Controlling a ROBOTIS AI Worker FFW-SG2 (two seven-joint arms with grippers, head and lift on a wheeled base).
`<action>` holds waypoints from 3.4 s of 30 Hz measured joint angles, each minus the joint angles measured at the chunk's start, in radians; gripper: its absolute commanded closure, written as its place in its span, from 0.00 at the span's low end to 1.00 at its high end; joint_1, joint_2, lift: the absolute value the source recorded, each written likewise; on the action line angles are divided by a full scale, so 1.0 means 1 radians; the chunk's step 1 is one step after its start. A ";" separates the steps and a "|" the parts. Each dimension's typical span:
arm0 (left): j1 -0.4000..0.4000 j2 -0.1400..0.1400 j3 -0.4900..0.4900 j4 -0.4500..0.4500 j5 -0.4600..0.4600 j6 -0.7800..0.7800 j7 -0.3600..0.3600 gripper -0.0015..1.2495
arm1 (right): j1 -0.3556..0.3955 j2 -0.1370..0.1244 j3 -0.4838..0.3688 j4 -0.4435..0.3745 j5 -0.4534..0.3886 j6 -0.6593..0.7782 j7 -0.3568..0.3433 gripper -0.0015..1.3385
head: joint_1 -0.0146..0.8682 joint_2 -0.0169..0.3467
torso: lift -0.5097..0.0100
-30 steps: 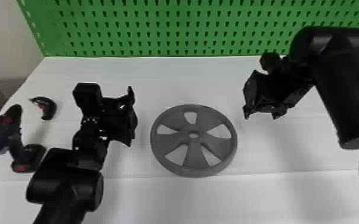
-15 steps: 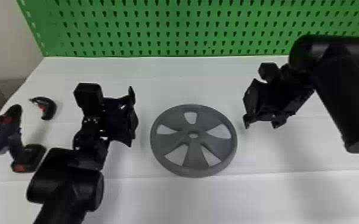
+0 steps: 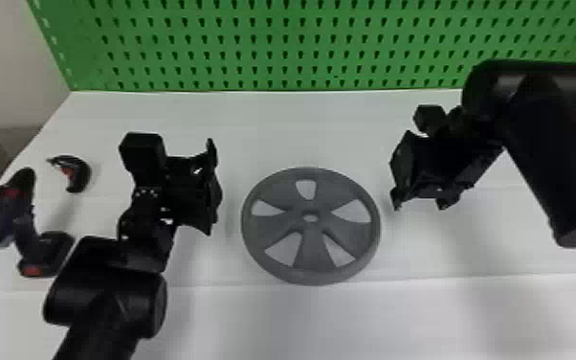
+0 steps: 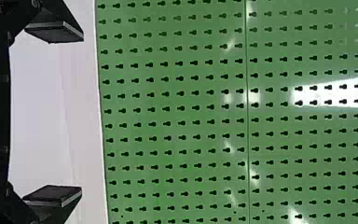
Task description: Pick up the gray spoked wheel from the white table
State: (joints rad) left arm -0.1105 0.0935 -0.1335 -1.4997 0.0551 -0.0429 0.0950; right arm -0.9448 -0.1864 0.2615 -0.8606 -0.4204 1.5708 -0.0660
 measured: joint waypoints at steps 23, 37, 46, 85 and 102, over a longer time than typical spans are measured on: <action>-0.008 0.000 -0.002 0.003 0.004 0.000 0.000 0.10 | -0.023 0.036 0.097 0.000 -0.085 0.000 0.000 0.23 | 0.89 0.14 | 0.77; -0.012 0.000 -0.003 0.003 0.006 0.000 0.000 0.10 | -0.035 0.054 0.171 -0.001 -0.156 0.000 0.000 0.23 | 0.89 0.14 | 0.77; -0.013 0.000 -0.004 0.004 0.006 -0.001 0.000 0.10 | -0.043 0.053 0.196 -0.002 -0.161 0.000 0.000 0.23 | 0.89 0.14 | 0.77; -0.008 0.000 0.001 0.010 0.011 0.000 -0.002 0.10 | -0.086 0.128 0.250 0.112 -0.323 -0.230 -0.321 0.23 | 0.89 0.14 | 0.77; -0.002 0.000 0.004 0.009 0.012 -0.001 -0.007 0.10 | -0.091 0.134 0.255 0.111 -0.407 -0.170 -0.371 0.23 | 0.89 0.14 | 0.77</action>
State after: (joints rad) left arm -0.1123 0.0935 -0.1291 -1.4910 0.0675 -0.0444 0.0876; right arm -1.0359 -0.0519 0.5167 -0.7491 -0.8269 1.4005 -0.4374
